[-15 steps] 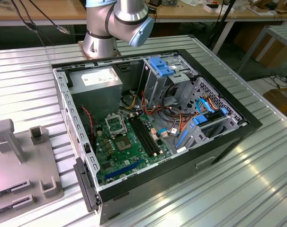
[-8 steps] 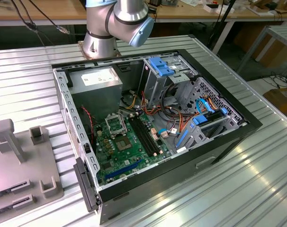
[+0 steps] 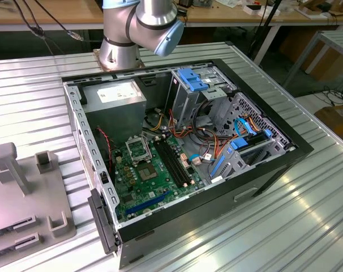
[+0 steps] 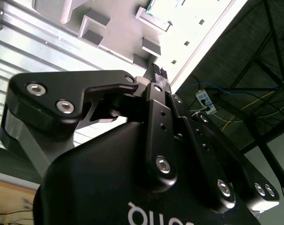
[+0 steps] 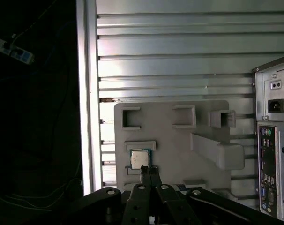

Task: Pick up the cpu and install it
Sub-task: 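Pick up the cpu and move it towards the insertion slot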

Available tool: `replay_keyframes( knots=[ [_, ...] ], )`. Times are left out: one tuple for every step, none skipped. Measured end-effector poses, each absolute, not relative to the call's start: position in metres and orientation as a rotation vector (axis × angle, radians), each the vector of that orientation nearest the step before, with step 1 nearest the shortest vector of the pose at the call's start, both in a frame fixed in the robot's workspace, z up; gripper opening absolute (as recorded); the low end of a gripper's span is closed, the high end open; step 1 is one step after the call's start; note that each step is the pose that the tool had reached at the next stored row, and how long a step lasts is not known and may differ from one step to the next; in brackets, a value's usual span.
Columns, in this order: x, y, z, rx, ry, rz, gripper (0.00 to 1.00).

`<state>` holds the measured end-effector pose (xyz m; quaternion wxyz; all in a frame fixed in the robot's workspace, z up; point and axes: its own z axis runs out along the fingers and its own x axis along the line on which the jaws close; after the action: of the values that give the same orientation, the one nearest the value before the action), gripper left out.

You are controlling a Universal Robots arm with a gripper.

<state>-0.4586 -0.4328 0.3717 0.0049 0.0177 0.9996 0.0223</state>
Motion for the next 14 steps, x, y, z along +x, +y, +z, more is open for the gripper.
replay_keyframes(
  knots=[
    [-0.459,-0.433,0.372,0.055,3.131,0.070,0.11],
    [-0.459,-0.433,0.372,0.055,3.131,0.070,0.17],
    [-0.459,-0.433,0.372,0.055,3.131,0.070,0.23],
    [-0.459,-0.433,0.372,0.055,3.131,0.070,0.29],
    [-0.459,-0.433,0.372,0.055,3.131,0.070,0.35],
    [-0.459,-0.433,0.372,0.055,3.131,0.070,0.42],
    [-0.459,-0.433,0.371,0.055,3.132,0.070,0.42],
    [-0.459,-0.433,0.371,0.051,3.134,0.070,0.47],
    [-0.459,-0.433,0.369,0.038,3.136,0.070,0.54],
    [-0.459,-0.433,0.368,0.024,3.137,0.070,0.54],
    [-0.459,-0.433,0.367,0.007,3.137,0.070,0.54],
    [-0.460,-0.433,0.364,-0.016,3.138,0.070,0.54],
    [-0.460,-0.433,0.362,-0.039,3.139,0.070,0.54],
    [-0.460,-0.433,0.361,-0.056,3.139,0.070,0.54]
  ],
)
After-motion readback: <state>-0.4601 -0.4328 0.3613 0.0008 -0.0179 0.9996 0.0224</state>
